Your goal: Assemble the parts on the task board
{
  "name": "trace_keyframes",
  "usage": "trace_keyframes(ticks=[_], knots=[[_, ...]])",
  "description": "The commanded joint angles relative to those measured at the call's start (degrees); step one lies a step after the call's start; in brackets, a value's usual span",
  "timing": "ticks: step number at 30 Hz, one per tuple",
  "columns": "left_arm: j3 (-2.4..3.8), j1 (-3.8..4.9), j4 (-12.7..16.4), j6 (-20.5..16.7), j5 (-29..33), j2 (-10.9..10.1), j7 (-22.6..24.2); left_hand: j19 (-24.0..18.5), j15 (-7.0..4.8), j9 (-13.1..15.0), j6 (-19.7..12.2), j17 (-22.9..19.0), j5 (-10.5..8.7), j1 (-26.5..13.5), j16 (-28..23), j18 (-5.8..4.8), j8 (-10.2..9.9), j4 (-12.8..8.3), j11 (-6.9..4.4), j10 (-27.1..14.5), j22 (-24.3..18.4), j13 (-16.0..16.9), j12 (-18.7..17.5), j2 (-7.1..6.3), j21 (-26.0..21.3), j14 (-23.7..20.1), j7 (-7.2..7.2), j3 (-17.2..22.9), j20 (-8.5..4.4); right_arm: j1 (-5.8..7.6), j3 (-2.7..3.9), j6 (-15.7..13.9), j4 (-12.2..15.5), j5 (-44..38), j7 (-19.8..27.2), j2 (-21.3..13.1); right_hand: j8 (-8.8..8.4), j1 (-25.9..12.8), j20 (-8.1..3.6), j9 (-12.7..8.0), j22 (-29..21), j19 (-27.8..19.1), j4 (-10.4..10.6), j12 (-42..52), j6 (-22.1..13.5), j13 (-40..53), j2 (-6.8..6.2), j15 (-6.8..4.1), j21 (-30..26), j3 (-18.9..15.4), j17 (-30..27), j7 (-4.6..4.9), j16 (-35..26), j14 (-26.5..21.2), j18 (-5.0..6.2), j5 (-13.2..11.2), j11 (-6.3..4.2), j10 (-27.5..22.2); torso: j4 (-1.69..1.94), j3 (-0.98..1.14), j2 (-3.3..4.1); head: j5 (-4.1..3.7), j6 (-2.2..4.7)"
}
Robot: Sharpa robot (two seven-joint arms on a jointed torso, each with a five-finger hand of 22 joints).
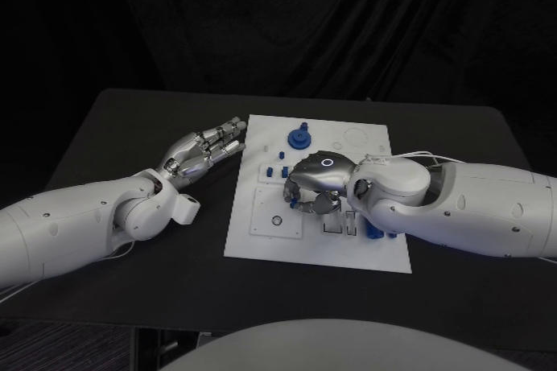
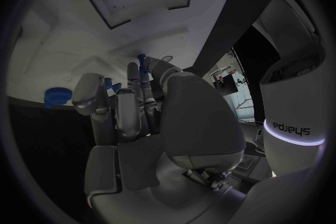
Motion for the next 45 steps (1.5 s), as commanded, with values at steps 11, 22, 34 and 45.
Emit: trace_keyframes(ticks=[11,22,34,45], knots=[[0.05,-0.13,0.0,1.1,0.2,0.2,3.1,0.1,0.4,0.1,0.4,0.0,0.28,0.1,-0.2,0.59,0.4,-0.2,0.05,-0.3,0.1,-0.1,-0.1,0.77,0.3,0.0,0.16,0.4,0.31,-0.77,-0.01,0.2,-0.7,-0.4,-0.5,0.2,-1.09,-0.2,0.09,-0.7,7.7,0.2,-0.4,-1.6,-0.9,-0.5,-0.13,0.33,-0.3,0.2,-0.4,0.55,0.1,0.2,0.59,0.3,0.71,-1.2,0.04,0.02,-0.03,0.06,-0.01],[0.05,-0.19,-0.2,1.3,0.2,0.3,2.9,0.1,0.5,0.1,0.7,0.0,0.35,0.2,-0.2,0.59,0.4,-0.2,0.13,-0.3,0.2,-0.1,-0.1,0.85,0.3,0.0,0.26,0.5,0.42,-0.99,-0.01,-0.3,-0.7,-0.4,-0.2,0.2,-1.66,-0.5,0.26,-1.0,7.6,0.0,-0.3,-2.1,-1.5,-0.6,-0.23,0.52,-0.7,0.2,-0.6,0.75,-0.1,0.1,0.66,0.3,0.97,-2.1,0.13,0.03,-0.02,0.02,-0.01],[0.05,-0.28,-0.4,1.5,0.2,0.3,2.7,0.2,0.61,0.2,1.1,0.0,0.53,0.3,-0.2,0.6,0.5,-0.4,0.23,-0.3,0.2,-0.1,-0.1,1.04,0.4,0.0,0.37,0.8,0.55,-1.03,-0.01,-0.6,-0.5,-0.4,-0.2,0.1,-2.7,-0.8,0.4,-1.5,7.6,-0.2,-0.3,-2.9,-2.8,-0.9,-0.53,0.62,-1.0,0.1,-0.8,0.84,-0.2,-0.1,0.72,0.3,1.28,-3.8,0.06,0.04,0.01,0.17,-0.01],[0.05,-0.33,-0.4,1.6,0.2,0.3,2.6,0.2,0.64,0.2,1.2,0.0,0.61,0.4,-0.2,0.6,0.5,-0.5,0.25,-0.3,0.2,0.0,-0.1,1.07,0.4,0.1,0.4,0.8,0.59,-1.03,-0.01,-0.7,-0.4,-0.4,-0.1,0.0,-4.98,-1.9,0.95,-3.6,7.2,-1.1,0.4,-3.4,-8.7,-0.8,-1.4,1.19,-2.5,-0.1,-1.9,-0.67,-0.7,-0.9,0.98,0.3,2.31,-7.6,0.08,0.03,-0.01,0.28,-0.01]])
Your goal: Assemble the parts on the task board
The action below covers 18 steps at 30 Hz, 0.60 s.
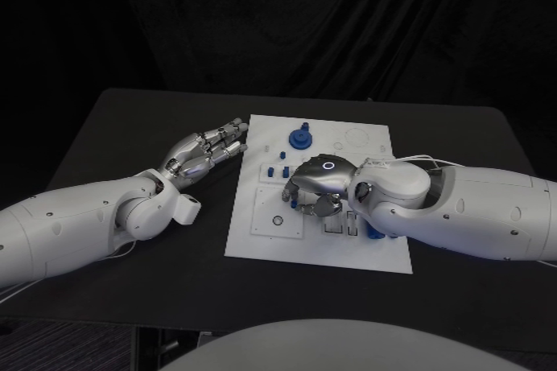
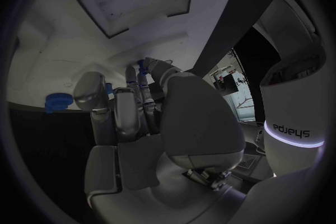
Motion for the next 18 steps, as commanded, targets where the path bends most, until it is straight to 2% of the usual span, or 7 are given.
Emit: trace_keyframes(ticks=[1,11,14,18], knots=[[0.05,-0.14,0.1,0.8,0.2,0.1,2.6,0.0,0.43,0.1,0.4,0.0,0.37,0.0,-0.2,0.6,0.3,0.0,0.26,-0.3,0.1,-0.1,-0.1,0.62,0.2,-0.1,0.02,0.4,0.39,-0.18,0.0,-0.6,0.2,-0.4,-0.2,-0.1,-0.15,-0.9,0.25,-0.3,7.2,-0.4,0.5,0.1,-0.8,0.1,-0.35,0.33,-0.5,-0.1,-0.2,-0.31,-0.2,-0.3,0.98,0.2,0.05,-0.7,0.04,-0.01,-0.01,0.01,-0.01],[0.05,-0.18,0.0,0.9,0.2,0.1,2.6,0.0,0.44,0.1,0.5,0.0,0.4,0.0,-0.2,0.61,0.3,-0.1,0.27,-0.3,0.1,-0.1,-0.1,0.61,0.2,-0.1,0.04,0.4,0.4,-0.18,0.0,-1.0,0.2,-0.4,-0.1,-0.2,-0.17,-1.4,0.3,-1.2,7.1,-0.5,1.1,0.1,-2.6,0.1,-0.78,0.33,-0.8,-0.5,-0.5,-0.79,-0.4,-0.5,1.03,0.3,0.2,-1.8,0.04,-0.03,0.01,0.07,-0.01],[0.05,-0.19,0.1,0.9,0.2,0.0,2.6,0.0,0.44,0.1,0.5,0.0,0.4,0.0,-0.2,0.61,0.3,-0.1,0.27,-0.3,0.1,-0.1,-0.1,0.61,0.2,-0.1,0.04,0.4,0.4,-0.18,0.01,-1.9,0.4,-0.4,-0.1,-0.6,-0.14,-1.4,0.31,-1.4,7.1,-0.6,1.2,0.0,-2.9,0.1,-0.84,0.32,-1.0,-0.6,-0.7,-0.86,-0.5,-0.6,1.07,0.3,0.27,-2.2,0.05,-0.03,-0.01,0.02,-0.01],[0.05,-0.2,0.2,0.8,0.2,-0.2,2.7,0.0,0.45,0.1,0.6,0.0,0.41,0.0,-0.2,0.61,0.3,-0.1,0.29,-0.3,0.0,-0.1,-0.1,0.6,0.2,-0.2,0.06,0.4,0.42,0.02,0.06,-4.3,1.7,-0.4,0.0,-2.2,0.04,-1.6,0.36,-2.5,6.9,-0.9,1.8,-1.2,-4.3,-0.5,-1.12,0.35,-1.8,-2.0,-1.3,-0.68,-0.8,-0.9,1.19,0.2,0.87,-6.5,0.04,-0.03,0.01,-0.04,-0.01]])
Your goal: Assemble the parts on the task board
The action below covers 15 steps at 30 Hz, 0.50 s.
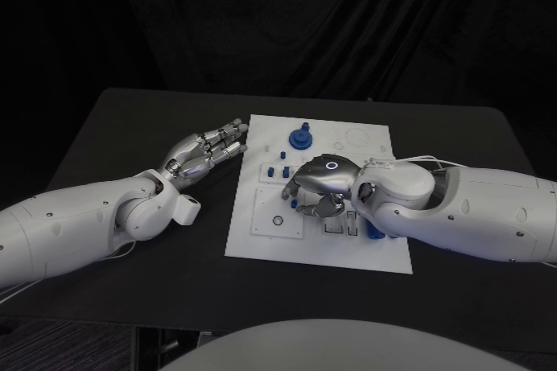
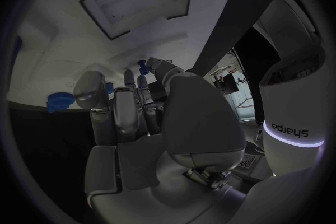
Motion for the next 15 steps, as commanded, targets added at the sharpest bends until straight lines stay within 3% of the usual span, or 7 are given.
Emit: trace_keyframes(ticks=[1,4,7,8,12,15], knots=[[0.05,-0.12,0.2,0.5,0.2,-0.1,2.8,0.0,0.24,0.1,0.4,0.0,0.19,0.1,-0.2,0.61,0.3,0.0,0.09,-0.1,-0.1,-0.1,-0.1,0.59,0.2,0.0,-0.15,0.3,0.42,0.26,0.09,-4.1,1.2,-0.2,-0.1,-1.4,0.05,-0.5,-0.07,-0.5,6.9,-0.5,0.3,-0.5,-0.6,-0.3,-0.03,-0.05,-0.4,-1.0,-0.2,0.11,-0.4,-0.5,1.21,0.2,0.17,-1.9,-0.01,0.01,0.02,-0.02,-0.01],[0.05,-0.12,0.4,0.0,0.2,-0.4,3.1,-0.2,-0.04,0.1,0.3,0.0,0.14,0.1,-0.2,0.64,0.3,-0.1,0.05,-0.1,-0.4,-0.1,-0.1,0.41,0.1,0.0,-0.21,0.3,0.29,1.74,0.14,-5.5,3.0,2.6,-0.2,-4.0,-0.05,-0.6,-0.06,-1.8,6.8,-0.5,1.7,-0.6,-2.4,-0.7,-0.15,-0.11,-0.7,-3.4,-0.5,0.09,-0.5,-0.6,1.23,0.4,0.27,-4.5,-0.02,0.01,0.0,0.05,-0.01],[0.05,-0.13,0.7,-0.5,0.2,-0.6,3.5,-0.4,-0.49,0.0,-0.2,-0.1,0.11,0.0,-0.3,0.72,0.1,-0.2,-0.07,-0.1,-0.7,-0.1,-0.1,0.26,0.0,-0.1,-0.42,0.2,0.01,3.43,0.15,-5.5,4.3,5.9,-0.8,-6.2,0.16,0.4,-0.05,-3.2,6.8,-0.4,4.3,-0.6,-3.5,-1.2,-0.4,-0.06,-1.0,-6.8,-0.6,0.02,-0.5,-0.6,1.23,0.6,0.42,-7.0,-0.03,0.0,-0.01,0.29,-0.01],[0.05,-0.13,0.8,-0.7,0.2,-0.7,3.6,-0.5,-0.69,0.0,-0.4,-0.1,0.1,-0.1,-0.3,0.76,0.1,-0.2,-0.14,-0.1,-0.8,-0.1,-0.1,0.2,-0.1,-0.2,-0.53,0.2,-0.12,4.02,0.15,-5.5,4.7,6.7,-1.1,-7.0,0.25,1.6,0.06,-3.8,6.9,-0.2,6.2,-0.5,-3.7,-1.8,-0.68,0.07,-1.0,-8.6,-0.5,-0.02,-0.4,-0.5,1.18,0.7,0.61,-8.4,-0.03,0.01,0.0,0.34,-0.01],[0.04,-0.13,1.5,-1.9,0.2,-1.1,4.6,-0.8,-1.6,-0.2,-1.7,-0.2,0.12,-0.3,-0.5,0.92,-0.2,-0.1,-0.61,0.0,-1.2,0.0,-0.1,-0.06,-0.2,-0.4,-1.41,0.2,-0.75,6.21,0.13,-4.6,5.8,7.7,-2.9,-10.7,0.29,3.2,0.18,-4.7,6.8,0.0,8.7,-0.1,-3.9,-2.4,-1.17,0.21,-1.2,-10.0,-0.6,-0.15,-0.3,-0.4,1.21,0.8,0.83,-9.2,-0.14,0.05,-0.03,0.3,-0.01],[0.04,-0.13,1.8,-2.5,0.2,-1.2,5.1,-1.0,-2.09,-0.3,-2.7,-0.2,0.16,-0.4,-0.5,0.98,-0.4,-0.1,-0.81,0.1,-1.4,0.0,-0.1,-0.21,-0.3,-0.5,-2.25,0.1,-1.16,6.91,0.11,-4.0,5.9,6.5,-4.1,-12.9,0.62,4.1,0.26,-5.0,6.9,0.2,10.8,0.4,-3.2,-2.9,-1.63,0.3,-1.2,-10.9,-0.7,-0.46,-0.3,-0.4,1.18,0.9,0.95,-9.5,-0.17,0.0,-0.1,0.29,-0.01]])
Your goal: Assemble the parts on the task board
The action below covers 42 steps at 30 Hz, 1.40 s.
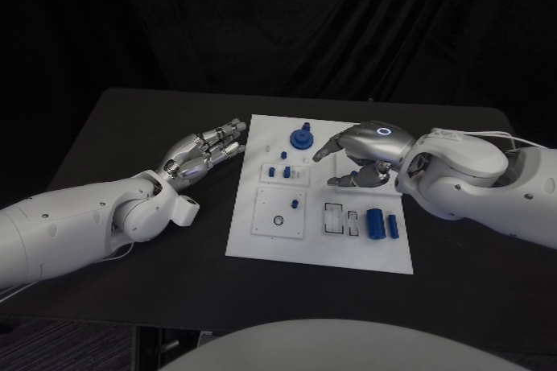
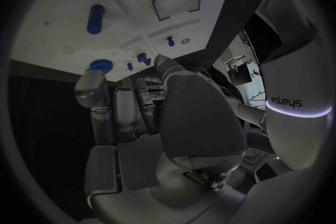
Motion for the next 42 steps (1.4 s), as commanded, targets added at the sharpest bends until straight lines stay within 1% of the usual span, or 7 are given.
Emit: trace_keyframes(ticks=[1,6,11,15,19,39,42], knots=[[0.04,-0.08,0.4,-1.8,0.2,0.0,5.2,-0.3,-0.77,-0.2,-1.3,-0.1,0.17,-0.5,-0.3,0.99,-0.4,0.0,-0.4,0.1,-0.3,0.0,-0.1,-0.28,-0.3,-0.1,-0.82,0.0,-0.56,0.47,-0.09,-0.2,0.1,0.9,-3.6,-1.8,0.61,1.0,0.27,-0.3,6.9,0.2,2.0,0.6,0.4,-0.4,-0.43,0.26,-0.4,-0.7,-0.2,-0.37,-0.1,-0.1,0.29,0.4,0.13,-0.5,-0.03,-0.05,-0.08,-0.05,-0.01],[0.04,-0.08,0.5,-2.4,0.2,-0.1,5.7,-0.6,-1.36,-0.4,-3.7,-0.2,0.26,-0.6,-0.4,0.99,-0.7,0.1,-1.01,-0.6,-0.6,-0.2,-0.2,-0.47,-0.4,-0.3,-2.46,-0.1,-0.97,0.62,-0.17,1.2,-1.0,0.2,-4.8,-3.5,0.51,0.9,0.35,-0.7,7.0,0.4,2.8,0.4,0.3,-1.0,-0.97,0.41,-0.2,-1.5,-0.2,-0.5,-0.1,0.0,0.22,0.6,0.42,-1.2,0.13,-0.13,-0.03,-0.11,-0.01],[0.04,-0.09,0.6,-3.9,-0.2,-0.1,6.8,-1.5,-2.15,-0.9,-9.7,-0.2,0.23,-0.8,-0.4,0.97,-1.3,1.0,-1.25,-1.8,-2.6,-0.4,-0.5,-0.9,-0.9,-0.3,-8.58,-0.4,-1.62,-0.06,-0.19,1.4,-2.1,-0.1,-5.0,-4.2,0.44,0.5,0.47,-0.9,7.1,0.7,2.9,0.7,0.2,-1.1,-0.89,0.58,0.2,-1.8,0.0,-0.49,0.1,0.2,0.12,0.6,0.56,-0.9,0.1,-0.04,0.01,-0.11,-0.01],[0.04,-0.11,0.7,-5.7,-2.2,-0.2,7.9,-3.8,-2.98,-1.0,-10.7,-0.2,0.18,-1.0,-0.4,0.82,-1.3,2.0,-1.86,-1.9,-7.9,-0.4,-0.5,-1.36,-2.4,-0.3,-10.37,-0.9,-2.38,-0.66,-0.2,1.2,-2.7,-0.1,-4.9,-4.2,0.66,0.1,0.6,-1.2,7.2,1.0,2.8,1.4,0.7,-1.4,-0.37,0.68,0.5,-1.6,0.1,-0.21,0.3,0.4,0.09,0.5,0.49,0.4,0.19,-0.07,0.02,-0.28,-0.01],[0.04,-0.12,0.7,-6.2,-3.1,-0.3,8.3,-4.0,-3.39,-1.0,-10.5,-0.2,0.16,-1.0,-0.4,0.84,-1.3,2.3,-2.19,-2.0,-8.4,-0.4,-0.5,-1.48,-2.5,-0.3,-10.43,-1.1,-2.71,-1.25,-0.2,1.0,-3.2,-0.2,-4.8,-4.0,1.25,0.1,0.75,-1.3,7.3,1.4,2.6,2.4,2.0,-1.5,0.32,0.81,0.9,-1.2,0.4,0.27,0.5,0.7,0.01,0.3,0.23,2.7,0.08,0.07,0.05,-0.23,-0.01],[0.04,-0.36,0.3,-5.7,-3.7,0.0,8.1,-4.1,-3.03,-1.0,-10.5,-0.2,0.43,-0.5,-0.4,0.88,-1.3,2.4,-1.9,-2.3,-8.5,-0.5,-0.6,-1.17,-2.5,-0.3,-9.47,-0.8,-2.35,-3.24,-0.2,1.7,-5.3,-0.2,-3.7,-2.2,2.09,1.8,0.92,-1.7,7.5,2.2,1.1,3.6,4.6,-2.0,1.93,1.0,1.7,0.7,0.6,2.19,0.8,1.1,-0.14,0.1,-0.58,8.5,0.11,-0.02,0.02,-0.35,-0.01],[0.04,-0.47,0.3,-5.8,-3.7,0.0,8.3,-4.1,-3.42,-0.9,-10.3,-0.2,0.62,-0.2,-0.4,1.0,-1.2,2.3,-1.83,-2.2,-8.7,-0.5,-0.6,-1.25,-2.5,-0.3,-9.26,-0.8,-3.23,-3.64,-0.2,1.8,-5.8,-0.2,-3.5,-1.8,2.56,2.6,0.87,-1.5,7.6,2.2,0.3,3.5,5.8,-2.2,2.24,0.96,1.7,1.4,0.6,2.56,0.9,1.1,-0.14,0.1,-0.67,9.2,0.07,-0.01,0.01,-0.25,-0.01]])
